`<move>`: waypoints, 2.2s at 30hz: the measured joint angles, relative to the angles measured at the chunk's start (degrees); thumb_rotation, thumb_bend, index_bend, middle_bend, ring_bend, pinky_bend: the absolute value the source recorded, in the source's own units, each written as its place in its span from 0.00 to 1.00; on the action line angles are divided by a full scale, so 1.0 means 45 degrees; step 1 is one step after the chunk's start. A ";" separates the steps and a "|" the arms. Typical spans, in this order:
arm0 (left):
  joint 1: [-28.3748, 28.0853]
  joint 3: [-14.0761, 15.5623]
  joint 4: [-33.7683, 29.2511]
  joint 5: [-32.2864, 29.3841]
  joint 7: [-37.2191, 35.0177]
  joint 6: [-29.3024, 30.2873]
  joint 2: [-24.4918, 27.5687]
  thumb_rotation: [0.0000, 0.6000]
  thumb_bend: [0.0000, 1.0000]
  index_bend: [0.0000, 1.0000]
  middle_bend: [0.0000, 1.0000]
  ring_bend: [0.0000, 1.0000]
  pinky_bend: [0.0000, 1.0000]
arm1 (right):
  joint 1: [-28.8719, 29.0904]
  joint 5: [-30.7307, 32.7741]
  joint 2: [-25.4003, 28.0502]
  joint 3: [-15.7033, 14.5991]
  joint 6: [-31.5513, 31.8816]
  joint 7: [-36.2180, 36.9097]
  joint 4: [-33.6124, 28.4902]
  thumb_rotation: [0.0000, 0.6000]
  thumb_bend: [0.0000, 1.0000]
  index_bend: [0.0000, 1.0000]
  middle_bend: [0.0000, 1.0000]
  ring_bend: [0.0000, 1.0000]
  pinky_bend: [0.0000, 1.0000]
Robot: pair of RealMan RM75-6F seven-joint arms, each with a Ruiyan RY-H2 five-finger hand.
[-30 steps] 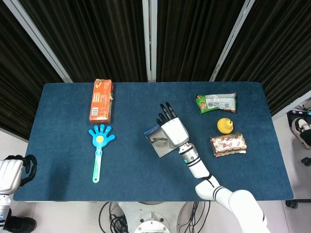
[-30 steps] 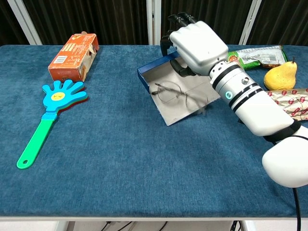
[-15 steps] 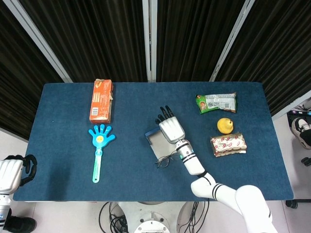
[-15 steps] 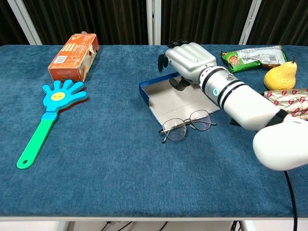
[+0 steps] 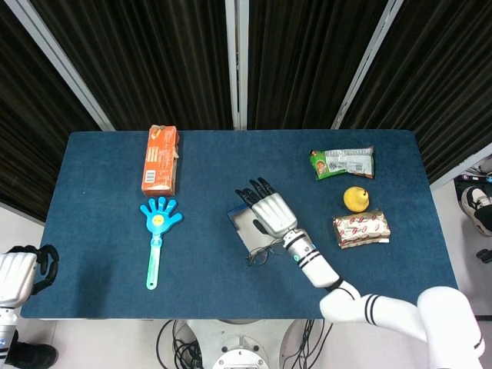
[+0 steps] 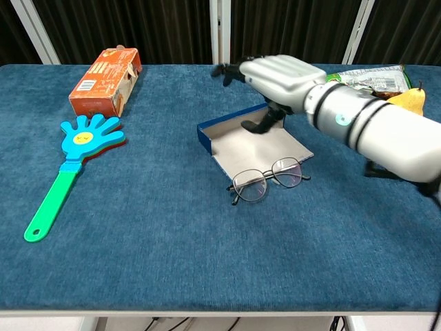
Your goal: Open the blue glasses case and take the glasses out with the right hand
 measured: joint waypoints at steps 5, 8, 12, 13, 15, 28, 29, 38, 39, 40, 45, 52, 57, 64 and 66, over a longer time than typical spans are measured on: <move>-0.0003 0.0004 -0.0010 0.0018 0.0035 0.0008 -0.0008 1.00 0.36 0.69 0.71 0.55 0.47 | -0.0723 -0.0733 0.0949 -0.1153 0.0143 0.0662 -0.1057 1.00 0.38 0.32 0.20 0.00 0.00; -0.0005 0.0001 -0.0010 0.0017 0.0059 0.0011 -0.0017 1.00 0.36 0.69 0.71 0.55 0.47 | -0.0949 -0.0933 0.1096 -0.1614 0.0016 0.0877 -0.1299 1.00 0.39 0.35 0.21 0.00 0.00; -0.0003 0.0004 0.0005 0.0022 0.0046 0.0015 -0.0016 1.00 0.36 0.69 0.71 0.55 0.47 | -0.1088 -0.1058 0.1028 -0.1819 -0.0061 0.0858 -0.1228 1.00 0.42 0.38 0.21 0.00 0.00; -0.0004 0.0005 0.0004 0.0021 0.0042 0.0012 -0.0014 1.00 0.36 0.69 0.71 0.55 0.47 | -0.1091 -0.1050 0.1012 -0.1824 -0.0088 0.0850 -0.1201 1.00 0.43 0.38 0.21 0.00 0.00; -0.0006 0.0007 -0.0002 0.0023 0.0029 0.0005 -0.0007 1.00 0.36 0.69 0.71 0.55 0.47 | -0.1092 -0.0993 0.0957 -0.1820 -0.0166 0.0807 -0.1112 1.00 0.43 0.39 0.21 0.00 0.00; -0.0007 0.0014 -0.0001 0.0033 -0.0010 0.0003 0.0003 1.00 0.36 0.69 0.71 0.55 0.47 | -0.1227 -0.0919 0.0854 -0.1854 -0.0295 0.0803 -0.0943 1.00 0.46 0.44 0.23 0.00 0.00; -0.0006 0.0013 -0.0001 0.0032 -0.0008 0.0004 0.0003 1.00 0.36 0.69 0.71 0.55 0.47 | -0.1239 -0.0932 0.0856 -0.1861 -0.0289 0.0821 -0.0950 1.00 0.46 0.44 0.23 0.00 0.00; -0.0003 0.0016 0.0001 0.0034 -0.0014 0.0008 0.0002 1.00 0.36 0.69 0.71 0.55 0.47 | -0.1304 -0.0987 0.0680 -0.1846 -0.0284 0.0927 -0.0740 1.00 0.42 0.48 0.24 0.00 0.00; -0.0004 0.0016 0.0003 0.0032 -0.0017 0.0007 0.0002 1.00 0.36 0.69 0.71 0.55 0.47 | -0.1305 -0.0968 0.0637 -0.1823 -0.0300 0.0951 -0.0697 1.00 0.41 0.49 0.25 0.00 0.00; -0.0005 0.0015 0.0008 0.0030 -0.0021 0.0003 0.0000 1.00 0.36 0.69 0.71 0.55 0.47 | -0.1306 -0.0959 0.0611 -0.1808 -0.0308 0.0960 -0.0668 1.00 0.39 0.50 0.25 0.00 0.00; -0.0006 0.0017 0.0000 0.0034 -0.0041 0.0002 0.0010 1.00 0.36 0.69 0.71 0.55 0.47 | -0.1300 -0.0923 0.0483 -0.1734 -0.0341 0.0966 -0.0542 1.00 0.39 0.56 0.27 0.00 0.00; -0.0006 0.0018 0.0000 0.0034 -0.0066 0.0000 0.0014 1.00 0.36 0.69 0.71 0.55 0.47 | -0.1284 -0.0899 0.0450 -0.1625 -0.0347 0.0988 -0.0518 1.00 0.41 0.61 0.29 0.00 0.00; -0.0007 0.0016 0.0007 0.0034 -0.0046 0.0002 0.0008 1.00 0.36 0.69 0.71 0.55 0.47 | -0.1264 -0.1106 0.0690 -0.1598 -0.0209 0.0880 -0.0866 1.00 0.46 0.69 0.29 0.00 0.00; -0.0001 0.0011 0.0008 0.0032 0.0008 0.0023 -0.0013 1.00 0.36 0.69 0.71 0.55 0.47 | -0.1197 -0.1546 0.1177 -0.1642 -0.0012 0.0448 -0.1746 1.00 0.47 0.73 0.29 0.00 0.00; -0.0003 0.0011 0.0008 0.0030 0.0021 0.0021 -0.0019 1.00 0.36 0.69 0.71 0.55 0.47 | -0.1138 -0.1769 0.1293 -0.1664 0.0020 0.0391 -0.2083 1.00 0.47 0.73 0.29 0.00 0.00</move>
